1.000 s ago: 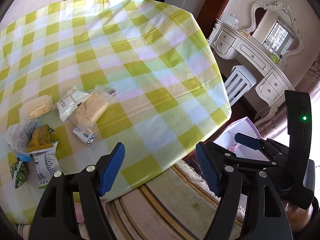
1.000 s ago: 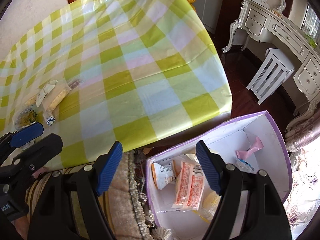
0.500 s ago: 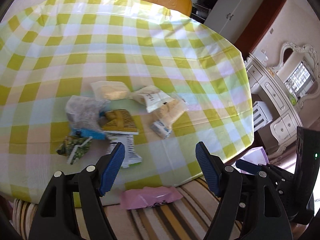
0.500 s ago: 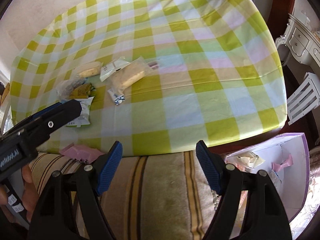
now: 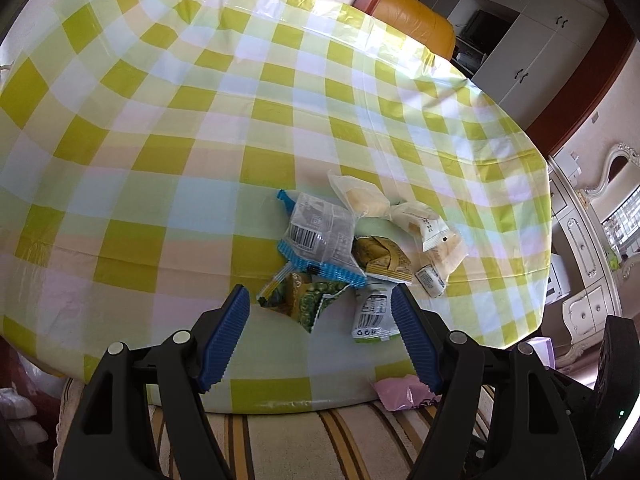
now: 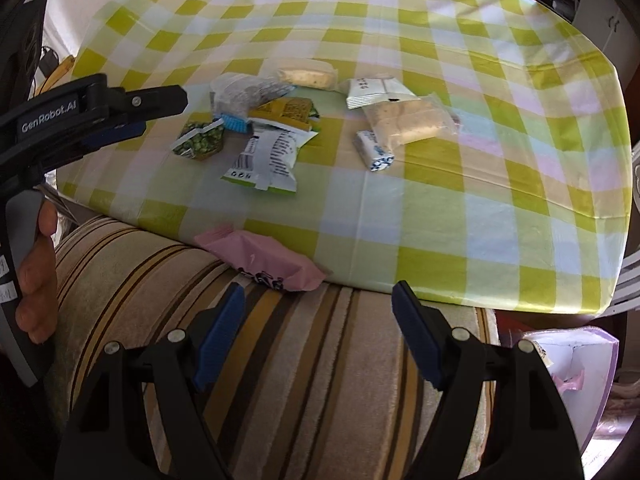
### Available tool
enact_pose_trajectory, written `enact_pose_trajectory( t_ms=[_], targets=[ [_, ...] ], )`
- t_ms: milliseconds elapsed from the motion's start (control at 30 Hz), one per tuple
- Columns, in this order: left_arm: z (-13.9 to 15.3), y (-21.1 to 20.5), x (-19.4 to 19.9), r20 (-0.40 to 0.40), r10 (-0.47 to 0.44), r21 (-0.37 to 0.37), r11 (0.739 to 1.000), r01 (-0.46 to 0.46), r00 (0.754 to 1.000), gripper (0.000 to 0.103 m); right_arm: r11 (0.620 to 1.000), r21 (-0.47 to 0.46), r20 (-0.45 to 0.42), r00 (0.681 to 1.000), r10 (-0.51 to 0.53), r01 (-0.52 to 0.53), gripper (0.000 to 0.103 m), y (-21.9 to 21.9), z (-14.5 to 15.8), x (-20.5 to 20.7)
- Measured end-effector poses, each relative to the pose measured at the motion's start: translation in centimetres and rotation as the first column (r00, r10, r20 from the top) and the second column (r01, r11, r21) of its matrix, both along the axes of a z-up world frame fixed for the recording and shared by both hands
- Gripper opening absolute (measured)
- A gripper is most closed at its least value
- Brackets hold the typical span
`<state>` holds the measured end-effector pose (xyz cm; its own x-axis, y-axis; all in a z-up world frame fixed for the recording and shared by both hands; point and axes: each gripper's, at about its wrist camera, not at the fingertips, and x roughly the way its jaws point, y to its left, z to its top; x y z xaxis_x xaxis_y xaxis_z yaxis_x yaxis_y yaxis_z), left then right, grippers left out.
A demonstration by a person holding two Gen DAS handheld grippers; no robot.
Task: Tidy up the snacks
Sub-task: 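Grasp the pink wrapped bar with the right tool while the left tool lowers onto the green pea bag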
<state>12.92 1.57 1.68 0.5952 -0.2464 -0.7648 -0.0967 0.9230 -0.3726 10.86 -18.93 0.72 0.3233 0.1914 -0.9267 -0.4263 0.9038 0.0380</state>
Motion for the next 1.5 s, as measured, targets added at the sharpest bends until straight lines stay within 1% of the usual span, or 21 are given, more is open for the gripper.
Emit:
enact_pose_trajectory(
  t_ms=[133, 333, 433, 533, 600, 633, 700, 733, 800, 967, 1200, 1233, 1267, 1333, 1400, 1433, 1467, 1500],
  targets=[
    [-0.4, 0.6, 0.0, -0.017, 0.006, 0.006, 1.000, -0.006, 1.000, 0.071, 0.997, -0.026, -0.008, 0.998, 0.066, -0.066, 0.076, 1.9, -0.7, 0.1],
    [-1.2, 1.4, 0.2, -0.050, 0.005, 0.002, 1.000, -0.004, 0.999, 0.071, 0.996, -0.031, -0.039, 0.996, 0.083, -0.084, 0.076, 3.0, -1.8, 1.4],
    [-1.5, 1.4, 0.4, -0.064, -0.008, 0.000, 1.000, 0.008, 0.998, 0.071, 0.996, -0.024, -0.056, 0.994, 0.090, -0.092, 0.073, 3.2, -2.4, 2.0],
    [-1.9, 1.2, 0.6, -0.081, -0.034, 0.002, 0.999, 0.035, 0.996, 0.072, 0.996, -0.007, -0.075, 0.993, 0.089, -0.089, 0.067, 3.2, -2.8, 2.5],
    [-2.3, 1.0, 0.8, -0.093, -0.048, -0.001, 0.999, 0.048, 0.995, 0.076, 0.996, 0.000, -0.087, 0.992, 0.089, -0.090, 0.059, 3.3, -3.1, 2.7],
    [-2.5, 0.8, 0.9, -0.099, -0.057, 0.000, 0.998, 0.057, 0.993, 0.076, 0.996, 0.004, -0.091, 0.992, 0.087, -0.087, 0.058, 3.3, -3.2, 2.8],
    [-2.8, 0.5, 1.1, -0.108, -0.071, 0.001, 0.997, 0.072, 0.992, 0.076, 0.997, -0.004, -0.081, 0.994, 0.078, -0.079, 0.049, 3.2, -3.2, 3.0],
    [-2.9, 0.4, 1.3, -0.110, -0.077, 0.000, 0.997, 0.078, 0.991, 0.076, 0.997, -0.004, -0.077, 0.994, 0.073, -0.074, 0.048, 3.1, -3.1, 3.1],
    [-3.0, 0.4, 1.6, -0.111, -0.086, -0.005, 0.996, 0.086, 0.990, 0.076, 0.998, 0.005, -0.076, 0.995, 0.062, -0.062, 0.041, 2.9, -3.1, 3.5],
    [-3.3, 0.6, 2.5, -0.108, -0.101, 0.002, 0.995, 0.102, 0.989, 0.076, 0.999, 0.032, -0.079, 0.996, 0.043, -0.041, 0.034, 2.4, -3.1, 3.8],
    [-4.1, 0.2, 4.0, -0.117, -0.170, -0.009, 0.985, 0.170, 0.978, 0.075, 0.997, 0.081, -0.075, 0.997, 0.007, -0.001, 0.028, 1.4, -2.6, 4.2],
    [-4.3, 0.2, 4.1, -0.123, -0.175, -0.009, 0.985, 0.175, 0.977, 0.074, 0.996, 0.087, -0.072, 0.997, -0.002, 0.008, 0.028, 1.1, -2.5, 4.3],
    [-4.4, 0.2, 4.2, -0.130, -0.178, -0.007, 0.984, 0.178, 0.976, 0.070, 0.996, 0.093, -0.071, 0.997, -0.010, 0.016, 0.027, 0.9, -2.4, 4.3],
    [-4.6, 0.0, 4.3, -0.135, -0.184, -0.003, 0.983, 0.185, 0.974, 0.064, 0.994, 0.101, -0.066, 0.997, -0.027, 0.033, 0.026, 0.5, -2.2, 4.5],
    [-4.6, -0.2, 4.3, -0.136, -0.199, -0.002, 0.980, 0.200, 0.971, 0.055, 0.993, 0.108, -0.063, 0.997, -0.043, 0.049, 0.026, 0.1, -2.1, 4.6],
    [-4.6, -0.3, 4.3, -0.136, -0.199, 0.006, 0.979, 0.202, 0.970, 0.052, 0.992, 0.112, -0.063, 0.997, -0.051, 0.057, 0.026, -0.1, -2.0, 4.6],
    [-4.7, -0.4, 4.3, -0.138, -0.204, 0.005, 0.978, 0.206, 0.969, 0.043, 0.991, 0.117, -0.063, 0.996, -0.057, 0.064, 0.026, -0.3, -2.0, 4.6],
    [-4.7, -0.4, 4.2, -0.140, -0.208, 0.004, 0.978, 0.211, 0.968, 0.043, 0.990, 0.119, -0.061, 0.996, -0.063, 0.070, 0.025, -0.5, -1.9, 4.7]
  ],
)
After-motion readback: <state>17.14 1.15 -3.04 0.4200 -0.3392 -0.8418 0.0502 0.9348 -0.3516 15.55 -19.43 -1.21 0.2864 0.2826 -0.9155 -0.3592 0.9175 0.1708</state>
